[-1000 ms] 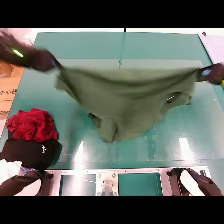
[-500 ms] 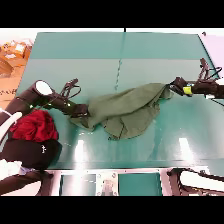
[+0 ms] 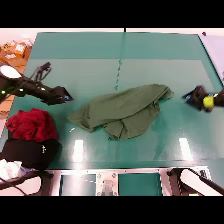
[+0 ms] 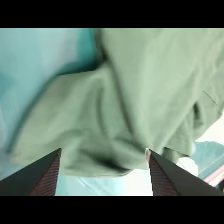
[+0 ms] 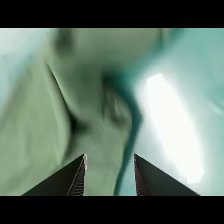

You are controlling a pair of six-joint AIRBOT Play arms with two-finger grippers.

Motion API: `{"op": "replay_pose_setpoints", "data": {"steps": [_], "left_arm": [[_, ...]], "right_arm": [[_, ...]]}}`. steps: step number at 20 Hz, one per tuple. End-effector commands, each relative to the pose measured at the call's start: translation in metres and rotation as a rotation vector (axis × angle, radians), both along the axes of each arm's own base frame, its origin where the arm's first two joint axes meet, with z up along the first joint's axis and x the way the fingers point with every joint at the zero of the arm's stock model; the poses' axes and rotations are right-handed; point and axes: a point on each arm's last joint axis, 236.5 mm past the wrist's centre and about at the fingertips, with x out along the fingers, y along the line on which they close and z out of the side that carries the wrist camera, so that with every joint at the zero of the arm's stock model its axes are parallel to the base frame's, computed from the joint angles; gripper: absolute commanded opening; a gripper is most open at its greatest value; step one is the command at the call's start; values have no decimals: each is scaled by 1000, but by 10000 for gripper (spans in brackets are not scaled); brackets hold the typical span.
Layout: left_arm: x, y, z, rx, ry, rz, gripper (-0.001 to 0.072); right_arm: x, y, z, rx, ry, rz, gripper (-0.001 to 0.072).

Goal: Fold the shirts.

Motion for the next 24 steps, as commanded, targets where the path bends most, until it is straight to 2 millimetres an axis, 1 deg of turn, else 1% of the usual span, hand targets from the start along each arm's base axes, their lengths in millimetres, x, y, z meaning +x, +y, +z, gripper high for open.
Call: {"op": "replay_pose_setpoints", "data": {"steps": [1, 2, 3, 4, 6, 8, 10, 11, 12, 13, 14, 15, 16, 18, 19, 20, 21, 22, 24], "left_arm": [[0, 34, -2, 51, 0, 13, 602], [-1, 38, -4, 69, 1, 11, 602], [-1, 38, -4, 69, 1, 10, 602], [-1, 38, -4, 69, 1, 10, 602], [-1, 38, -4, 69, 2, 9, 602], [-1, 38, -4, 69, 2, 9, 602], [-1, 38, -4, 70, 2, 9, 602], [-1, 38, -4, 71, 1, 10, 602], [-1, 38, -4, 72, 1, 10, 602], [-1, 38, -4, 72, 2, 9, 602], [-1, 38, -4, 72, 3, 8, 602], [-2, 40, -5, 79, 4, 7, 602], [-3, 42, -7, 94, 6, 4, 603], [-6, 50, -12, 133, 17, -5, 602], [-8, 51, -16, 138, 27, -6, 603], [-14, 47, -21, 126, 46, -8, 602], [-23, 39, -31, 100, 80, -11, 602], [-34, 28, -42, 72, 118, -15, 602], [-59, 5, -72, 41, 186, -23, 602]], "right_arm": [[-63, 67, -57, 133, 148, 19, 376], [-78, 89, -81, 155, 189, 36, 392], [-88, 106, -101, 160, 211, 43, 406], [-94, 123, -116, 170, 219, 41, 408], [-95, 146, -127, 182, 215, 48, 410], [-89, 163, -131, 198, 211, 55, 410], [-81, 175, -134, 209, 216, 59, 405], [-77, 180, -136, 206, 215, 75, 383], [-73, 184, -136, 198, 206, 105, 268], [-67, 186, -134, 186, 181, 146, 93], [-61, 185, -129, 173, 151, 186, 14], [-56, 176, -122, 156, 138, 220, 14], [-52, 160, -115, 137, 145, 242, 14], [-45, 105, -100, 82, 189, 203, 14], [-40, 71, -92, 36, 183, 168, 14], [-35, 44, -86, -2, 166, 155, 14], [-33, 26, -79, -14, 147, 138, 14], [-31, 15, -75, -16, 134, 118, 14], [-26, 6, -75, -29, 114, 93, 14]]}}
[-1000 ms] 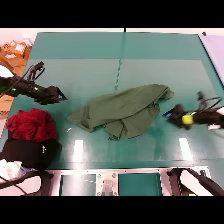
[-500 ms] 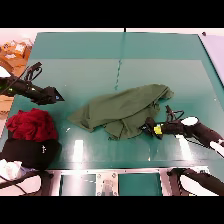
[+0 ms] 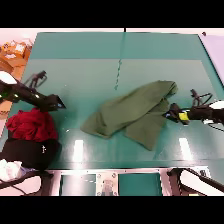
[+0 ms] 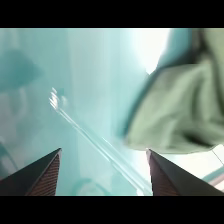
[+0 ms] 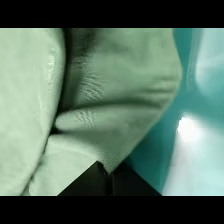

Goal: Fold the shirts.

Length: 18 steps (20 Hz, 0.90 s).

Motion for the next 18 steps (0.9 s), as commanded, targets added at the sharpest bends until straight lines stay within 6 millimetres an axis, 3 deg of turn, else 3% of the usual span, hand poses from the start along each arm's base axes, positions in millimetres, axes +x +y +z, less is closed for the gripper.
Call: {"op": "replay_pose_setpoints", "data": {"steps": [1, 5, 7, 13, 14, 15, 16, 18], "left_arm": [[-36, -35, -40, -54, 95, 4, 602], [-75, -95, -63, -146, 154, -28, 602], [-83, -122, -70, -178, 132, -34, 602], [-103, -162, -87, -179, 142, -72, 600], [-103, -167, -86, -200, 143, -80, 558], [-103, -170, -85, -219, 138, -88, 409], [-101, -170, -85, -218, 116, -108, 338], [-94, -170, -84, -206, 79, -129, 83]], "right_arm": [[-1, -33, 7, -46, -11, -17, 14], [4, -29, 11, -21, -27, -33, 14], [4, -28, 11, -17, -28, -34, 14], [5, -28, 12, -14, -29, -35, 14], [5, -28, 12, -14, -29, -36, 14], [5, -28, 12, -14, -29, -36, 14], [5, -28, 12, -14, -29, -36, 14], [5, -28, 12, -14, -29, -35, 14]]}}
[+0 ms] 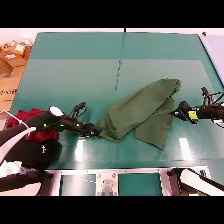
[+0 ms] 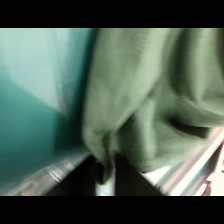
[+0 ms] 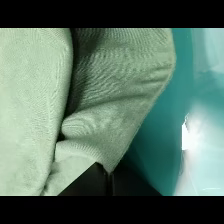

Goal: Fold the shirts.

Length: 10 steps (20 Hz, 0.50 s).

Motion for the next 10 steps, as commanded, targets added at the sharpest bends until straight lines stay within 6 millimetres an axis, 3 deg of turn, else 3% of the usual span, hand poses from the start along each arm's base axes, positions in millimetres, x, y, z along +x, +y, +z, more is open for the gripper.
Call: {"op": "replay_pose_setpoints", "data": {"steps": [1, 4, 6, 8, 10], "left_arm": [[11, -6, 3, -9, -61, -22, 26], [31, 0, 12, 37, -132, -56, 24], [58, 20, 39, 99, -198, -47, 24], [93, 56, 92, 180, -330, -22, 23], [129, 97, 179, 241, -533, 66, 23]], "right_arm": [[0, 0, 0, 3, 1, 2, 14], [1, 3, 3, 18, -5, -3, 14], [9, 6, 18, 37, -29, 12, 13], [20, 5, 58, 27, -88, 64, 13], [40, -5, 127, -36, -221, 57, 13]]}}
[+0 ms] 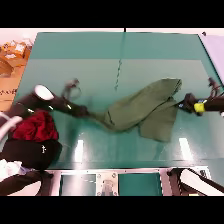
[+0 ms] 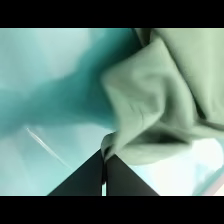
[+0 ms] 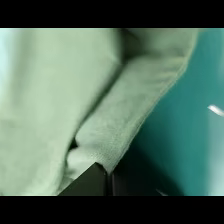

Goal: Fold the shirts.

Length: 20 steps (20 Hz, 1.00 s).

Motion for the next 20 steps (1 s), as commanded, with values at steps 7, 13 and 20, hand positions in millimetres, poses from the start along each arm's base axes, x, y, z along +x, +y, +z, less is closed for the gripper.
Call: {"op": "replay_pose_setpoints", "data": {"steps": [7, 13, 20], "left_arm": [[-10, 129, 447, 111, -1035, 327, 24], [-118, 120, 575, 97, -1413, 338, 25], [-45, 143, 511, 172, -1220, 381, 25]], "right_arm": [[-24, 12, 390, -301, -782, -143, 13], [-118, 26, 525, -526, -1159, -302, 13], [-72, 3, 489, -481, -1061, -300, 14]]}}
